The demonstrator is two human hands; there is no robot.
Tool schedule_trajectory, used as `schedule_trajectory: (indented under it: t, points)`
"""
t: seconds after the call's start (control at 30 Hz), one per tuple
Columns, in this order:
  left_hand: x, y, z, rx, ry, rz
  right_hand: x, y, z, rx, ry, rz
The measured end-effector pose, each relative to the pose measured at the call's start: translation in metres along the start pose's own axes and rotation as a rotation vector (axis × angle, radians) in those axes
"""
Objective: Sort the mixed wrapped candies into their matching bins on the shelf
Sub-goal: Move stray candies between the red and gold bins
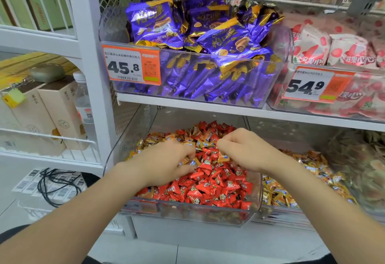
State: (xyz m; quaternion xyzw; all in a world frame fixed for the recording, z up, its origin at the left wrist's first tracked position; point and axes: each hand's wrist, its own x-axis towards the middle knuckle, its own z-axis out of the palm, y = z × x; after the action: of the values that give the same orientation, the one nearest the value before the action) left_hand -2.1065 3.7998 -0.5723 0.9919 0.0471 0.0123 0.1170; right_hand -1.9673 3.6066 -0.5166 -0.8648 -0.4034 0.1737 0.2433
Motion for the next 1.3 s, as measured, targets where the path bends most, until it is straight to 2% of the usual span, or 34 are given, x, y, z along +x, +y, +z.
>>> schedule_trajectory:
  t: [0.17,0.4,0.57,0.83,0.9,1.0,1.07,1.13,1.2,1.3]
  points:
    - [0.0,0.007,-0.01,-0.072,0.108,-0.023,-0.003,0.002,0.003,0.005,0.086,-0.023]
    - [0.005,0.049,-0.025,-0.341,0.275,-0.023,-0.02,0.01,-0.012,0.349,0.099,0.02]
    - [0.016,0.101,-0.021,-0.398,0.356,0.039,-0.048,0.041,-0.036,0.519,0.171,0.073]
    - [0.062,0.195,0.003,-0.739,0.078,0.116,-0.077,0.146,-0.058,0.563,0.188,0.333]
    - [0.079,0.217,0.009,-0.724,0.057,0.085,-0.08,0.173,-0.061,0.556,0.248,0.394]
    - [0.106,0.242,0.021,-0.576,0.127,-0.029,-0.083,0.203,-0.066,0.512,0.371,0.479]
    - [0.124,0.25,0.029,-0.604,0.088,-0.105,-0.083,0.213,-0.07,0.474,0.455,0.481]
    - [0.139,0.251,0.035,-0.608,-0.099,-0.162,-0.082,0.217,-0.073,0.49,0.487,0.44]
    - [0.149,0.245,0.039,-0.535,-0.245,-0.168,-0.079,0.213,-0.074,0.543,0.442,0.362]
    - [0.149,0.232,0.035,-0.403,-0.175,-0.026,-0.076,0.205,-0.075,0.457,0.363,0.252]
